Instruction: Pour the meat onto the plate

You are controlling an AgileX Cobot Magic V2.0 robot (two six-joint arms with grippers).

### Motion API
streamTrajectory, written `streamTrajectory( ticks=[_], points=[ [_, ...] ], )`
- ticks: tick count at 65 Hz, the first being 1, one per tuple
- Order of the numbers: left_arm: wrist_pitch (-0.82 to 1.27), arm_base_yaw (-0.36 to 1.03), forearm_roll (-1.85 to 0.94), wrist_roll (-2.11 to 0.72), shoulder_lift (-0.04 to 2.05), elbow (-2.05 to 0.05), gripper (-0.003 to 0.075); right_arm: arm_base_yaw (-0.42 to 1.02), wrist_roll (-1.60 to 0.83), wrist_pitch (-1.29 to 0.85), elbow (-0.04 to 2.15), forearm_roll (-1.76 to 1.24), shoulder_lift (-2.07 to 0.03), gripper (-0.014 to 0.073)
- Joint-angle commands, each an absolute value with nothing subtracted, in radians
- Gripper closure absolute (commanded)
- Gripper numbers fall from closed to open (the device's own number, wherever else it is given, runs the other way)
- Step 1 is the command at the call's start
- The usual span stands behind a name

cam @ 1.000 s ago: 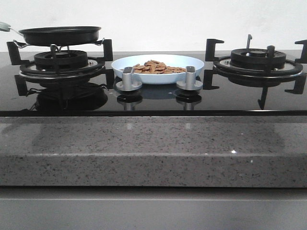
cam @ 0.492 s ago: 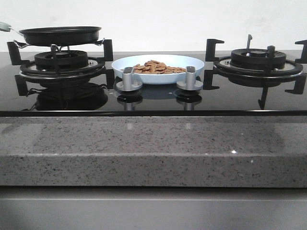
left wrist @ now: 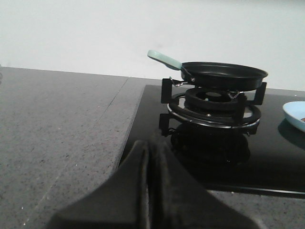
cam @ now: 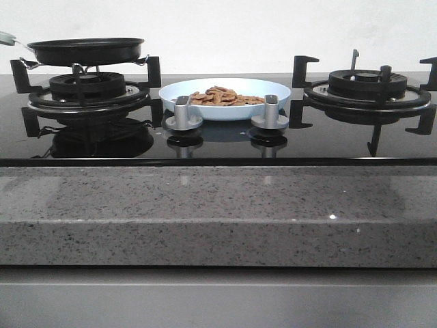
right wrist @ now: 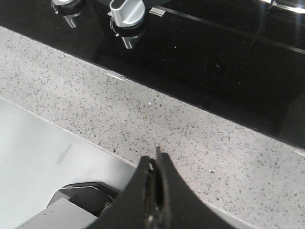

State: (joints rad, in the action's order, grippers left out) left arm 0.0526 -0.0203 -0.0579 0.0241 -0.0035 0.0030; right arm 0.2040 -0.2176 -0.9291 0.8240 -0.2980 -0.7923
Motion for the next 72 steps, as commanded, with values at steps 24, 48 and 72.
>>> streamTrajectory(
  ticks=[24,48,72],
  points=[
    [0.0,-0.007,-0.059,0.043,-0.023,0.011,0.0741,0.201,-0.226,-0.883,0.848,-0.307,-0.787,0.0664],
    [-0.047,0.019,-0.059,0.043,-0.023,0.011,0.0741,0.201,-0.226,-0.883,0.848,-0.307,-0.787,0.0664],
    [-0.049,0.05,-0.066,0.043,-0.021,0.009,0.0741,0.201,-0.226,-0.883,0.848,-0.307,-0.787,0.0664]
  ],
)
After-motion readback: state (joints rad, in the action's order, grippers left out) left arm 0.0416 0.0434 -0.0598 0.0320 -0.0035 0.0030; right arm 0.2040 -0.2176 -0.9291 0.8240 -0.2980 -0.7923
